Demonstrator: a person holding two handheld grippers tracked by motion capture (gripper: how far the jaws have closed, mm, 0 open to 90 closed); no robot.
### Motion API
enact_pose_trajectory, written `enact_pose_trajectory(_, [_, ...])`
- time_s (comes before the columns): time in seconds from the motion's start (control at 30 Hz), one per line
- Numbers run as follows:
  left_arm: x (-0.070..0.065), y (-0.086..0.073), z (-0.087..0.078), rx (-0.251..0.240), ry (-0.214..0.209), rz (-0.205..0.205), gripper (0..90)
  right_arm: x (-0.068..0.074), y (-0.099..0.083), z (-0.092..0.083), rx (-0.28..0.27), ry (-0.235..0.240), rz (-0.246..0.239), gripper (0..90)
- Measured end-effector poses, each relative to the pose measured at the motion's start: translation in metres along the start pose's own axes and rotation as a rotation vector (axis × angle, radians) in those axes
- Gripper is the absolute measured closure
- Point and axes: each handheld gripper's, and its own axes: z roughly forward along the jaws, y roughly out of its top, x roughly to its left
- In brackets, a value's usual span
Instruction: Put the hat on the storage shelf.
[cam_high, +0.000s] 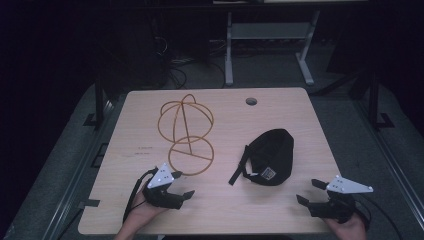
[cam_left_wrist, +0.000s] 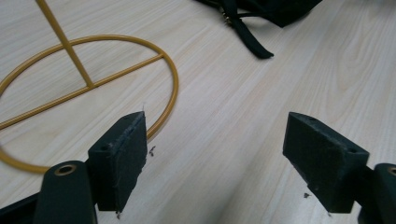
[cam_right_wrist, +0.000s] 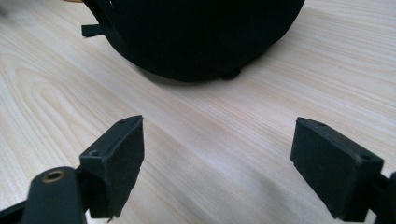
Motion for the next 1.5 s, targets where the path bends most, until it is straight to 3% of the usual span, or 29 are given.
enact_pose_trajectory(0.37, [-0.015, 0.008, 0.010, 0.039, -0.045, 0.052, 18.2, 0.000, 0.000, -0.006, -0.024, 0.006, 0.015, 15.6])
enact_pose_trajectory(0.53, [-0.019, 0.015, 0.013, 0.035, -0.060, 0.057, 18.2, 0.003, 0.001, -0.007, -0.037, 0.005, 0.017, 15.3])
enact_pose_trajectory(0.6, [-0.019, 0.018, 0.016, 0.037, -0.085, 0.040, 18.6, 0.003, 0.002, -0.006, -0.035, 0.005, 0.009, 14.7])
enact_pose_trajectory(0.87, [-0.023, 0.033, 0.025, 0.035, -0.092, 0.063, 18.5, 0.000, 0.001, -0.006, -0.034, 0.003, 0.023, 14.5])
enact_pose_trajectory(1.03, [-0.032, 0.048, 0.032, 0.033, -0.123, 0.094, 18.8, 0.002, 0.002, -0.006, -0.042, 0.004, 0.020, 14.5])
enact_pose_trajectory(1.5, [-0.045, 0.074, 0.050, 0.038, -0.182, 0.121, 19.1, 0.002, 0.002, -0.006, -0.045, 0.004, 0.015, 14.1])
